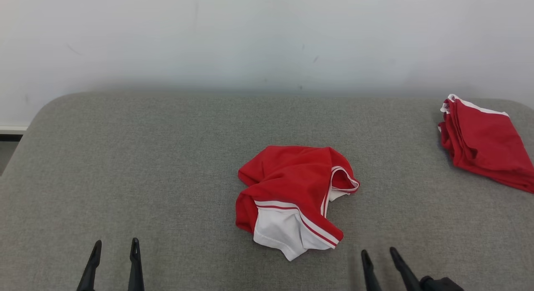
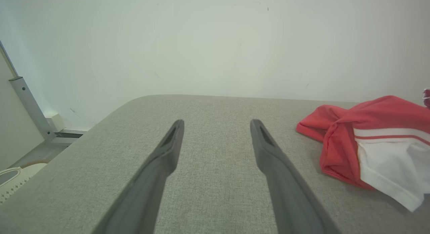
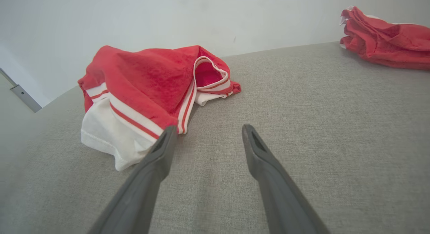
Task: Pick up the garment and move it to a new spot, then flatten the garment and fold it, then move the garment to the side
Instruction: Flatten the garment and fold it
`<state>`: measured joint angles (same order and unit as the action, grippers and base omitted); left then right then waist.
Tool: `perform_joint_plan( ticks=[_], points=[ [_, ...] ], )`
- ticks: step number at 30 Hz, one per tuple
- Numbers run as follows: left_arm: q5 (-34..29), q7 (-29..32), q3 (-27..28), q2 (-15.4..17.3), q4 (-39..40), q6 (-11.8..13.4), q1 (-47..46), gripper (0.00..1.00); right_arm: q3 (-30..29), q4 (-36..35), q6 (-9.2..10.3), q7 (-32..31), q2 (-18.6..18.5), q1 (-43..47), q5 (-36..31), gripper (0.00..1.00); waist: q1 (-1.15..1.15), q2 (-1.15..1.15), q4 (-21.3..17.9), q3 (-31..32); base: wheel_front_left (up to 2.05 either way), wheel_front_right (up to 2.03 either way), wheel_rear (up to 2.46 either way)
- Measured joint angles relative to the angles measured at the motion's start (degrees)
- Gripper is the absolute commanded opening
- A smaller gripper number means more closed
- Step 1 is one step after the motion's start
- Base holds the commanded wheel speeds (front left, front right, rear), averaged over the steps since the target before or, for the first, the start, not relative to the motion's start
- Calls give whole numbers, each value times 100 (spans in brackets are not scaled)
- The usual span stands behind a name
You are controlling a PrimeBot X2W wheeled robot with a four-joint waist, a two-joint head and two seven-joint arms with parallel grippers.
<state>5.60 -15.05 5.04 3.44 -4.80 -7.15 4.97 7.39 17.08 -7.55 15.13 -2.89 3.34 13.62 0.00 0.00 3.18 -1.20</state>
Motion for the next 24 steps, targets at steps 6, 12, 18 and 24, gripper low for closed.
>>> perform_joint_plan(
  ticks=[6,12,18,24],
  points=[
    [-7,0,-43,-25,-13,-27,1,100,423,256,0,0,2,-194,94,100,0,0,93,23,0,0,0],
    [-2,0,-129,-40,-21,-35,9,100,612,469,0,0,3,-441,146,100,0,0,228,50,0,0,0],
    [5,0,-129,-46,-18,-35,87,100,502,356,0,0,3,-422,97,100,0,0,317,113,0,0,0],
    [65,0,-70,-48,3,-35,157,100,479,325,0,0,2,-232,87,100,0,0,288,154,0,0,0]
  ],
)
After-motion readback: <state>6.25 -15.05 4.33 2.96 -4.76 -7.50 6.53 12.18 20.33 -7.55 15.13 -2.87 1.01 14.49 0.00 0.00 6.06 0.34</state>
